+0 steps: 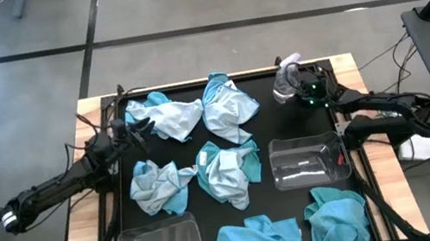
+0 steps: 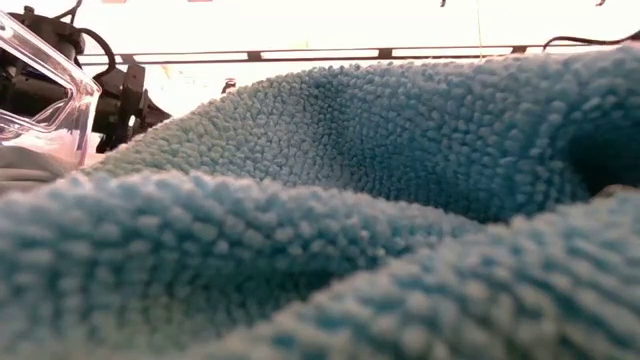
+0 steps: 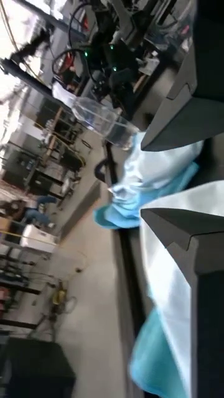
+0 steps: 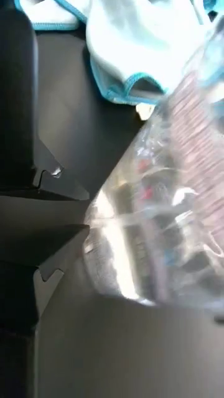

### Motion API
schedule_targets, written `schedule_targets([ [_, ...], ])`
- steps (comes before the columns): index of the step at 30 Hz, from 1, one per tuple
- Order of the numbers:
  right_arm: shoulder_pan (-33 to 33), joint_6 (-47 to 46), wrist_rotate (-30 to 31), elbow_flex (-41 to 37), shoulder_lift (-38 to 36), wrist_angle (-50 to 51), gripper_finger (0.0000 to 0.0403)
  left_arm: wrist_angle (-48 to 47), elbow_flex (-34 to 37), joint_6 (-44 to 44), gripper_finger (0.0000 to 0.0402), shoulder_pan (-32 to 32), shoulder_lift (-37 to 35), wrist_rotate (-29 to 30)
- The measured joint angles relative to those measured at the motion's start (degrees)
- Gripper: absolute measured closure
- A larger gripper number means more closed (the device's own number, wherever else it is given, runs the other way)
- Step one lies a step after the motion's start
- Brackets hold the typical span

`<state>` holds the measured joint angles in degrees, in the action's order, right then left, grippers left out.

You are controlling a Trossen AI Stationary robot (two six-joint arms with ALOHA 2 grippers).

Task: Sort microfiber towel by color & place in baskets
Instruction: Put the light blue microfiber towel into the right transparent bin

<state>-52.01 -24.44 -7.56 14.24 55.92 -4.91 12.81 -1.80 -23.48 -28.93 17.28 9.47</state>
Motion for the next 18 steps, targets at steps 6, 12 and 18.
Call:
schedule_targets([
  [6, 0.1, 2.6, -0.1, 9.4, 0.0, 12.8, 0.0335, 3.3, 0.0, 0.8, 0.0257, 0.0, 0.0, -0.1],
  [12, 3.1, 3.5, -0.5, 17.9, 0.0, 25.7, 0.0335, 5.2, 0.0, 0.0, 0.0257, 0.0, 0.0, -1.6],
  [18, 10.1, 2.2, -3.3, 24.0, 0.0, 31.2, 0.0335, 7.8, 0.0, 0.0, 0.0257, 0.0, 0.0, -1.6],
])
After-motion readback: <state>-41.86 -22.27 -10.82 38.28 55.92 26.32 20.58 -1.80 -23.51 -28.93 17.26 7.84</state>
